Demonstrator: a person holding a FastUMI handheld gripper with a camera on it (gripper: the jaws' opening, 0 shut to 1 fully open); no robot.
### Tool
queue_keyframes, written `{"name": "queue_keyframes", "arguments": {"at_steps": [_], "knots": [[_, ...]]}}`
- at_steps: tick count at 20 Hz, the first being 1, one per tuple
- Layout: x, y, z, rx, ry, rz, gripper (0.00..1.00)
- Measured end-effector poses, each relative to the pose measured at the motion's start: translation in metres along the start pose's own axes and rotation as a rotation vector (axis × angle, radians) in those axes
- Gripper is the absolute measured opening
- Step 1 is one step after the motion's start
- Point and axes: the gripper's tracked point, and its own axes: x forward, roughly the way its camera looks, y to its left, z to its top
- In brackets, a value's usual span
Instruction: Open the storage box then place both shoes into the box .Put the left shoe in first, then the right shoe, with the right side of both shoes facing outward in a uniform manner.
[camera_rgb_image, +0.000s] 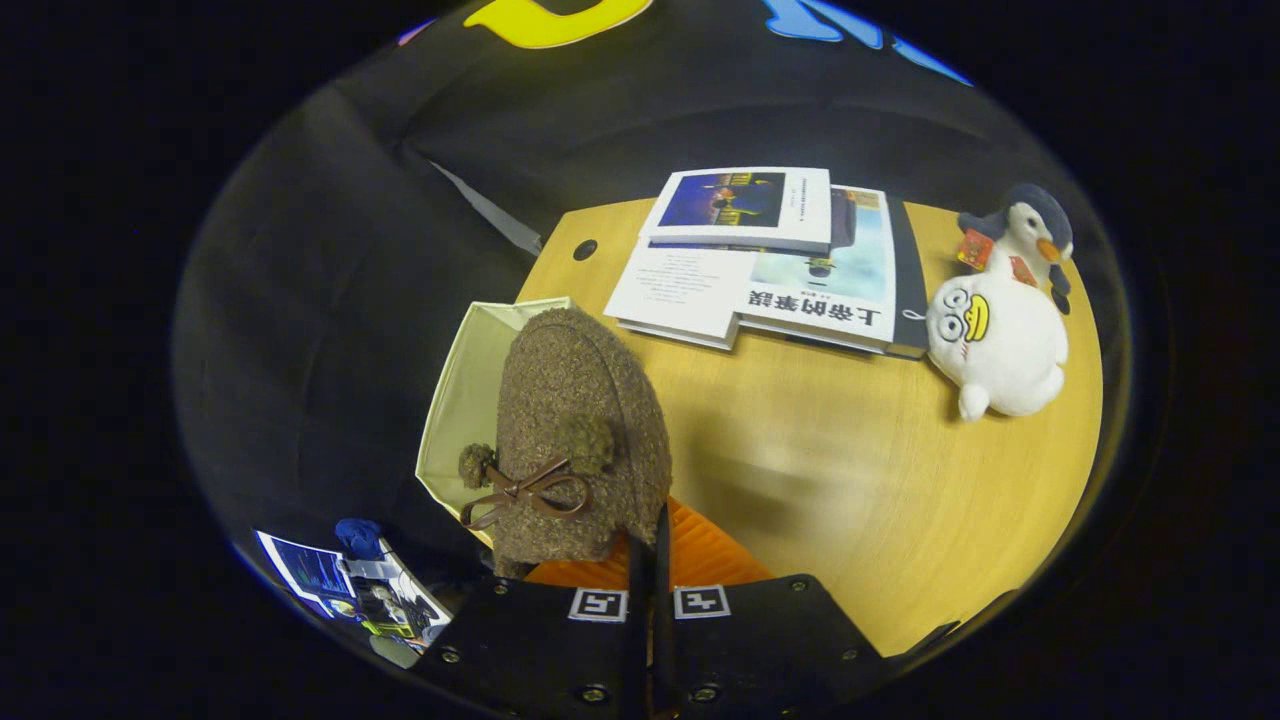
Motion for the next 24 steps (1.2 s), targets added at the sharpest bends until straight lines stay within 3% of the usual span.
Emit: {"name": "queue_keyframes", "arguments": {"at_steps": [11,24], "knots": [[0.053,0.124,0.043,-0.104,0.025,0.076,0.03],[0.115,0.159,0.046,-0.129,0.08,-0.01,0.03]]}}
